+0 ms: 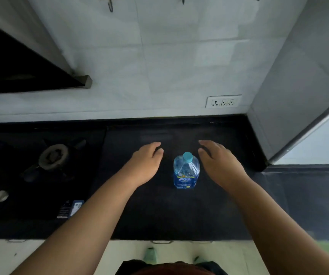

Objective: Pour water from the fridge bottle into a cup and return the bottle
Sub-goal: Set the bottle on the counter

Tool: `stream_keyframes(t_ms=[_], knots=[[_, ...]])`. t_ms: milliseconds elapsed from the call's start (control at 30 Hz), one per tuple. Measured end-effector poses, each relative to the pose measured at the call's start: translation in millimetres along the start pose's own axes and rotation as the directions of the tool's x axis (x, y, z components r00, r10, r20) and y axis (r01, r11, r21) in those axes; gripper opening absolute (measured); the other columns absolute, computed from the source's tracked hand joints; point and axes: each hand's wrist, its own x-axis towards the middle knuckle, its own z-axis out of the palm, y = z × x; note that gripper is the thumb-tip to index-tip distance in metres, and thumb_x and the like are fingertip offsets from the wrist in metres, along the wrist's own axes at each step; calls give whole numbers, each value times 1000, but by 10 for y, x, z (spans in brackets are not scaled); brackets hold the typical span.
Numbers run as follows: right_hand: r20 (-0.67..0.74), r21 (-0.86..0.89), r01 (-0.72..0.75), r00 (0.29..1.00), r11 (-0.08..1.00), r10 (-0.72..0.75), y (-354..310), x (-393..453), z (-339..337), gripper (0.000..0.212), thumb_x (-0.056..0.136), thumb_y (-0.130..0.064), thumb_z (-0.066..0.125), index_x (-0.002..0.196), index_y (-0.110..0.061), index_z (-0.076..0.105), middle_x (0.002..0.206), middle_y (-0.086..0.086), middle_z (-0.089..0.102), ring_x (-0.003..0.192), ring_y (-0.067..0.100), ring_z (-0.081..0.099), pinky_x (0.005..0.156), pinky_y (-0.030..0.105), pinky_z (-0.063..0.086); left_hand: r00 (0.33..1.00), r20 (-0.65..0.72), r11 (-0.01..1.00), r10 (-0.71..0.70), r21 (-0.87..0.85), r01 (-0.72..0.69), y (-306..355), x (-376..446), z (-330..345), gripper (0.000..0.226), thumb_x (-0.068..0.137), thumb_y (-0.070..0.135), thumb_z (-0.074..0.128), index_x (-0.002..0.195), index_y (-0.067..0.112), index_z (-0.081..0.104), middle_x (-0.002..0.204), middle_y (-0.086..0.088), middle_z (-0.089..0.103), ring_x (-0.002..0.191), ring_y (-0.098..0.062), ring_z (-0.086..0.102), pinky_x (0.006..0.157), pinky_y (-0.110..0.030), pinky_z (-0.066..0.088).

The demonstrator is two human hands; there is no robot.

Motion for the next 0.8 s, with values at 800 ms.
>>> stream_keyframes(t_ms=[800], knots=[[596,123,973,85,195,-799,-2231,-1436,949,50,109,-47,34,153,-29,47,163,-8,40,151,16,36,121,43,34,389,-652,652,-651,-219,726,-769,-3570,-139,60,102,62,21,149,38,50,161,6,42,149,-25,37,117,-57,36]])
